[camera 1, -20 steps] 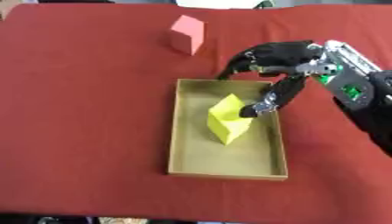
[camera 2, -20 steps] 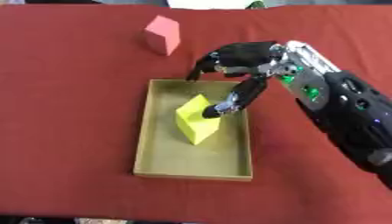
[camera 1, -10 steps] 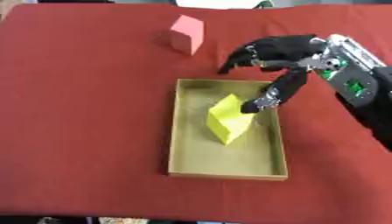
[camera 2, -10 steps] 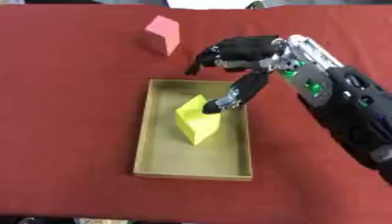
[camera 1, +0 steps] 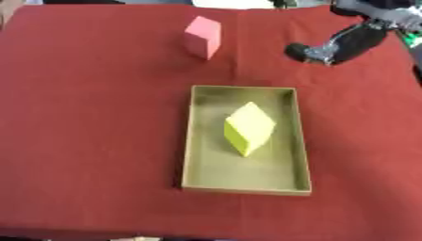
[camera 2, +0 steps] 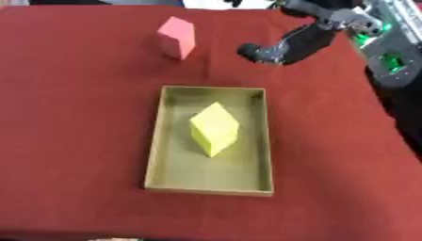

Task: Pick up objects on the table and place them in the box.

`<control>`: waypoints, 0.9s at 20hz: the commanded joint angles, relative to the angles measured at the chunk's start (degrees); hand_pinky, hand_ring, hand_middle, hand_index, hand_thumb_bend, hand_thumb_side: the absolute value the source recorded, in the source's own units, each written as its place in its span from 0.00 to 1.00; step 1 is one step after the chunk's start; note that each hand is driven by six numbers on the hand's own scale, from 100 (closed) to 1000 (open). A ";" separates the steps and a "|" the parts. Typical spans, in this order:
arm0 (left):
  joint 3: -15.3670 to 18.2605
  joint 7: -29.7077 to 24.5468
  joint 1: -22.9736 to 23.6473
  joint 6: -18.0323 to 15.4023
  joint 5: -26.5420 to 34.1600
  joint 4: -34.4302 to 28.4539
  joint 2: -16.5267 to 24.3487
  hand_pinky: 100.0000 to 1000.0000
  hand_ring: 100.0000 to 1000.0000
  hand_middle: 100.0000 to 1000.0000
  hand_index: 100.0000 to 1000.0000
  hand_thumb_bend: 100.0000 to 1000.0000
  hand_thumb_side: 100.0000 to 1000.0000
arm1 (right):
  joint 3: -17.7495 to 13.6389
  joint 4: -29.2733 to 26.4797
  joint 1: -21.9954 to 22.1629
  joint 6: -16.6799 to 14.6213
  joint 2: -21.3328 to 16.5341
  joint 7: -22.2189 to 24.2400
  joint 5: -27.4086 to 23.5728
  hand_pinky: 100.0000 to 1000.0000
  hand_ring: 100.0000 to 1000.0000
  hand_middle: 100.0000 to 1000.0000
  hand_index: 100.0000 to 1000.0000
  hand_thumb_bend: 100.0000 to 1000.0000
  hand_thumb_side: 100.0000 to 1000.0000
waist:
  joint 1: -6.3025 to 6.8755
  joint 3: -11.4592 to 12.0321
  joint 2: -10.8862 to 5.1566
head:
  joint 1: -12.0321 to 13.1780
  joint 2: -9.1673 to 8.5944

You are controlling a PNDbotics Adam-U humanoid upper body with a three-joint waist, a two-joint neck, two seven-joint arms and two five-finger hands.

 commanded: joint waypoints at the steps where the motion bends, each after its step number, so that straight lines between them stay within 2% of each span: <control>1: -0.73 -4.91 -3.75 4.49 -3.75 -0.95 7.29 0.82 0.70 0.61 0.75 0.00 0.60 | -3.76 -3.18 0.02 3.47 -2.34 -5.27 -1.69 0.79 0.81 0.66 0.90 0.12 0.83 | 0.28 -0.15 -0.72 | 0.42 -0.65; 5: -2.44 -14.01 -9.28 9.31 -6.95 -0.95 14.01 0.83 0.73 0.63 0.77 0.00 0.58 | -6.52 -5.86 1.28 6.55 -3.27 -9.76 -5.87 0.79 0.81 0.65 0.90 0.07 0.85 | 0.59 -0.51 -0.21 | 1.10 -1.13; 8: -3.95 -22.29 -13.08 10.71 -9.72 -0.95 17.83 0.84 0.76 0.64 0.79 0.01 0.56 | -8.07 -7.00 1.57 8.58 -3.92 -12.45 -9.25 0.78 0.81 0.65 0.89 0.02 0.87 | 0.80 -0.74 0.13 | 2.20 -1.56; 14: -7.22 -34.36 -19.65 11.25 -12.66 1.00 21.34 0.85 0.79 0.66 0.80 0.06 0.53 | -10.41 -6.04 0.89 14.30 -4.44 -17.57 -11.41 0.76 0.80 0.63 0.88 0.00 0.89 | 0.93 -1.49 0.82 | 2.97 -2.50; 18: -9.68 -40.20 -24.43 8.92 -13.87 6.52 22.48 0.87 0.82 0.69 0.83 0.14 0.50 | -11.92 -4.53 0.44 17.28 -4.67 -21.14 -11.97 0.75 0.80 0.62 0.87 0.00 0.88 | 0.90 -2.28 1.11 | 3.21 -3.07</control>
